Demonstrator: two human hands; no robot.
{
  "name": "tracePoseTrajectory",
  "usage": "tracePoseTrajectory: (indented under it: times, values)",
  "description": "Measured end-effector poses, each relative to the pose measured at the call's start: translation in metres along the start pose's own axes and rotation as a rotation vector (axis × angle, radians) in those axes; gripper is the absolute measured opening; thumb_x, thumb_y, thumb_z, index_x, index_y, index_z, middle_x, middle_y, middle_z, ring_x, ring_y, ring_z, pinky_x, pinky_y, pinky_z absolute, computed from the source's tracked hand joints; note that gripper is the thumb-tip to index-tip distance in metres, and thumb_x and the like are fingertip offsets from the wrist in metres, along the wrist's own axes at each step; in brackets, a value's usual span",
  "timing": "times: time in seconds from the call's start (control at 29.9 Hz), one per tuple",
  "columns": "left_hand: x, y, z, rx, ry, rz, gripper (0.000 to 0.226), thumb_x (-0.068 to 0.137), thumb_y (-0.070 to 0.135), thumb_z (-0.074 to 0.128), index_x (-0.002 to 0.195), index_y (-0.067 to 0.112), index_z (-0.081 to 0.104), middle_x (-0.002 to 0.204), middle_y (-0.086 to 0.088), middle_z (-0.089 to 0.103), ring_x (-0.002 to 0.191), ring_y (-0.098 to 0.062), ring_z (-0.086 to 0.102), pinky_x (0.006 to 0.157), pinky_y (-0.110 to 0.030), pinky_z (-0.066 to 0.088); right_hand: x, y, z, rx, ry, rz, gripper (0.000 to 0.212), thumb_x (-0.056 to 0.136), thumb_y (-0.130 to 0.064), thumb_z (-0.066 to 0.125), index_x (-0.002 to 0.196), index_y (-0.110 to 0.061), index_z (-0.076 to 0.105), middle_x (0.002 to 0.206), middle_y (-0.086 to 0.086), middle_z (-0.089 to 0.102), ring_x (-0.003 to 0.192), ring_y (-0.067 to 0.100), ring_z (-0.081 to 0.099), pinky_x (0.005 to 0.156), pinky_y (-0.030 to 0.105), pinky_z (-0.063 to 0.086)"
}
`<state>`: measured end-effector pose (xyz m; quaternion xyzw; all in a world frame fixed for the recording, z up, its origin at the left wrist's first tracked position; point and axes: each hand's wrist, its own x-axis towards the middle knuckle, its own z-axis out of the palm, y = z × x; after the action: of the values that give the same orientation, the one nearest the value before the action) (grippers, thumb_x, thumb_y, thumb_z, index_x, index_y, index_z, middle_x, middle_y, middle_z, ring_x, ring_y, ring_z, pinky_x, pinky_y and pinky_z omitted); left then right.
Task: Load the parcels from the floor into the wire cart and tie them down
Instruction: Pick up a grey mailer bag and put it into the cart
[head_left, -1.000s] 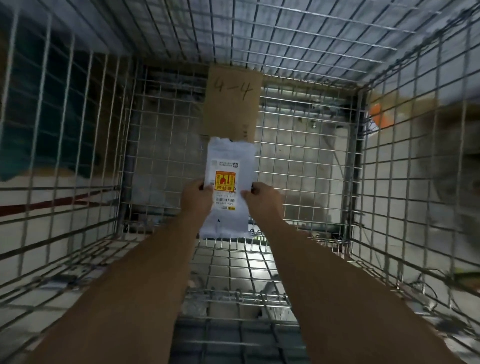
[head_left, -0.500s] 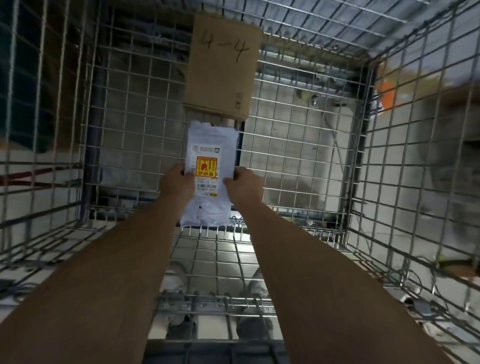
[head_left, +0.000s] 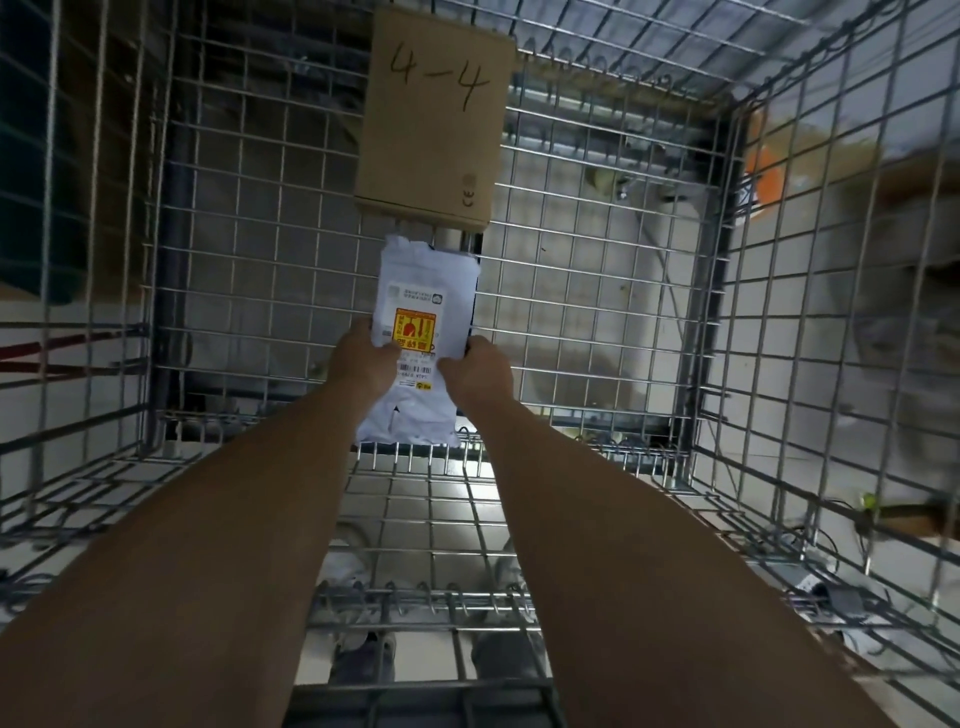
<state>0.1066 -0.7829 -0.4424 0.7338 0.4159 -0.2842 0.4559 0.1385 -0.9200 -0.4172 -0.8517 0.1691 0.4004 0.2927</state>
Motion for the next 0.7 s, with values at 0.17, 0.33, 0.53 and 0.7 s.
tracePoseTrajectory:
  times: [0.17, 0.33, 0.53, 0.7]
  values:
    - [-0.005, 0.009, -0.007, 0.150, 0.050, -0.006, 0.037, 0.101, 0.015, 0.063, 0.133, 0.004, 0.051, 0.131, -0.020, 0.060, 0.111, -0.040, 0.067, 0.073, -0.037, 0.060, -0.006, -0.007, -0.008, 0.006, -0.028, 0.024, 0.030, 0.095, -0.023, 0.061, 0.120, -0.006, 0.060, 0.115, 0.012, 0.068, 0.095, 0.031, 0.065, 0.072, 0.033, 0.050]
    - [-0.040, 0.043, -0.044, 0.656, 0.036, 0.187, 0.033, 0.101, 0.029, 0.059, 0.124, 0.004, 0.060, 0.119, -0.016, 0.061, 0.106, -0.035, 0.063, 0.092, -0.047, 0.056, -0.035, -0.028, -0.054, -0.303, -0.023, -0.086, 0.032, 0.100, -0.031, 0.049, 0.123, -0.010, 0.057, 0.116, 0.008, 0.064, 0.109, 0.031, 0.062, 0.081, 0.035, 0.043]
    - [-0.115, 0.163, -0.117, 0.986, 0.013, 0.395, 0.055, 0.103, 0.053, 0.044, 0.147, 0.020, 0.051, 0.149, -0.009, 0.051, 0.135, -0.030, 0.049, 0.112, -0.045, 0.041, -0.104, -0.118, -0.174, -0.743, -0.053, -0.240, 0.058, 0.105, -0.054, 0.037, 0.149, -0.017, 0.049, 0.151, 0.009, 0.052, 0.138, 0.031, 0.048, 0.113, 0.043, 0.037]
    - [-0.227, 0.306, -0.208, 0.998, 0.203, 0.611, 0.076, 0.093, 0.063, 0.021, 0.151, 0.023, 0.049, 0.157, -0.006, 0.044, 0.143, -0.029, 0.040, 0.119, -0.048, 0.031, -0.214, -0.228, -0.307, -0.812, 0.141, -0.432, 0.063, 0.106, -0.058, 0.032, 0.154, -0.018, 0.043, 0.158, 0.008, 0.044, 0.144, 0.031, 0.043, 0.117, 0.045, 0.033]
